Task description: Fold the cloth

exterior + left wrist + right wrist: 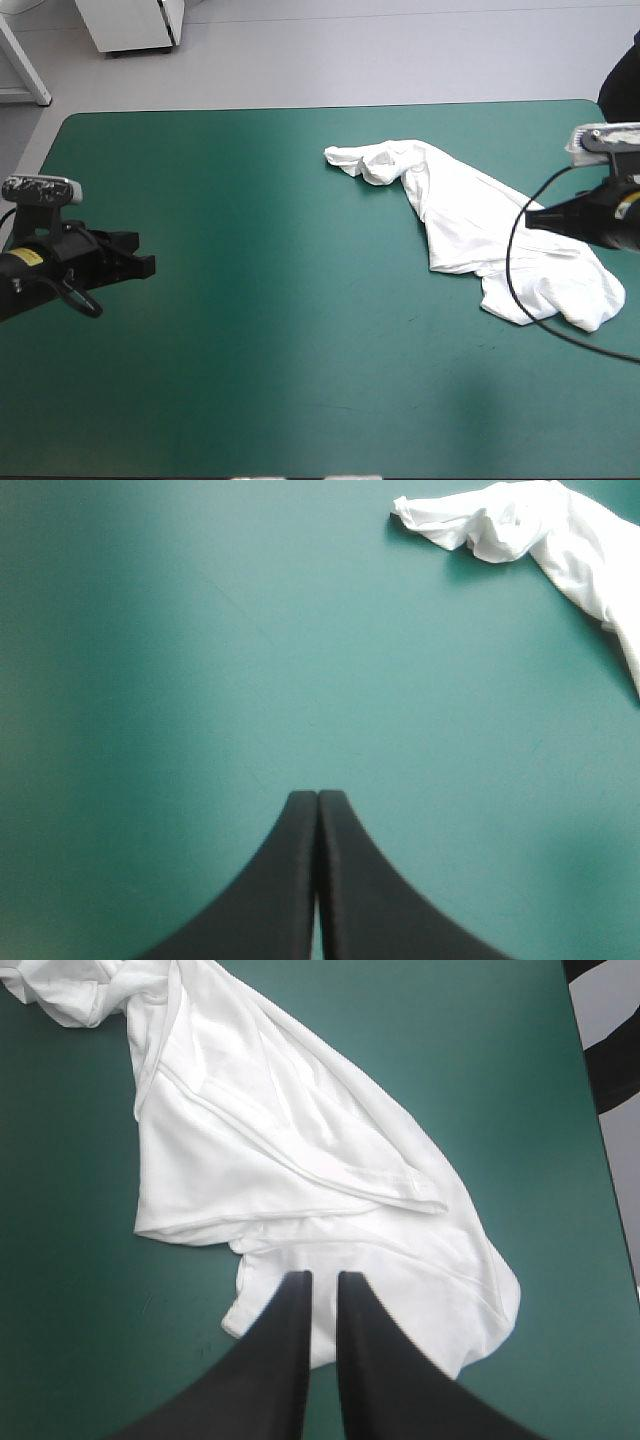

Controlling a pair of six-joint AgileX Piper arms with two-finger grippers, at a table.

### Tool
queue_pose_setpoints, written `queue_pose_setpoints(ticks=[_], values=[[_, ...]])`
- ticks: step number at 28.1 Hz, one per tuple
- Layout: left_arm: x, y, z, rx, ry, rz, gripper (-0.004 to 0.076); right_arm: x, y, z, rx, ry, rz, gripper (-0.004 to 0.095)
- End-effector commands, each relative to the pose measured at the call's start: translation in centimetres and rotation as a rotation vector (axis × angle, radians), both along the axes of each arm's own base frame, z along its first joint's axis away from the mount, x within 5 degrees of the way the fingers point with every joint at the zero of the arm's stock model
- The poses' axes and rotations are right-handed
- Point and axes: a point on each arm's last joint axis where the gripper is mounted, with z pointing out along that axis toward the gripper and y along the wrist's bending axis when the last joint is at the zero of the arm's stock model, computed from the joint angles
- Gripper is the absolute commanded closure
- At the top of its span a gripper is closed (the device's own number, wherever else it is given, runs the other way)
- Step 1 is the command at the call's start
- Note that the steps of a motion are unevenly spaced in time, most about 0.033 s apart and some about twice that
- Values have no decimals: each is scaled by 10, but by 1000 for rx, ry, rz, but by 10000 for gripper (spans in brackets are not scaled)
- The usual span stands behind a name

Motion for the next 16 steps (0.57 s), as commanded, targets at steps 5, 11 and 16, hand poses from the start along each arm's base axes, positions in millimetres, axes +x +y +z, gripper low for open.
queue_pose_setpoints(ticks=[5,11,16], values=[[52,3,17,-35,-69,24,746,70,6,10,-10,48,-10,414],[94,-4,-13,144,68,64,746,134,2,-30,74,185,-38,390],[114,-32,-31,243,87,22,746,165,-17,-66,154,285,-66,390]])
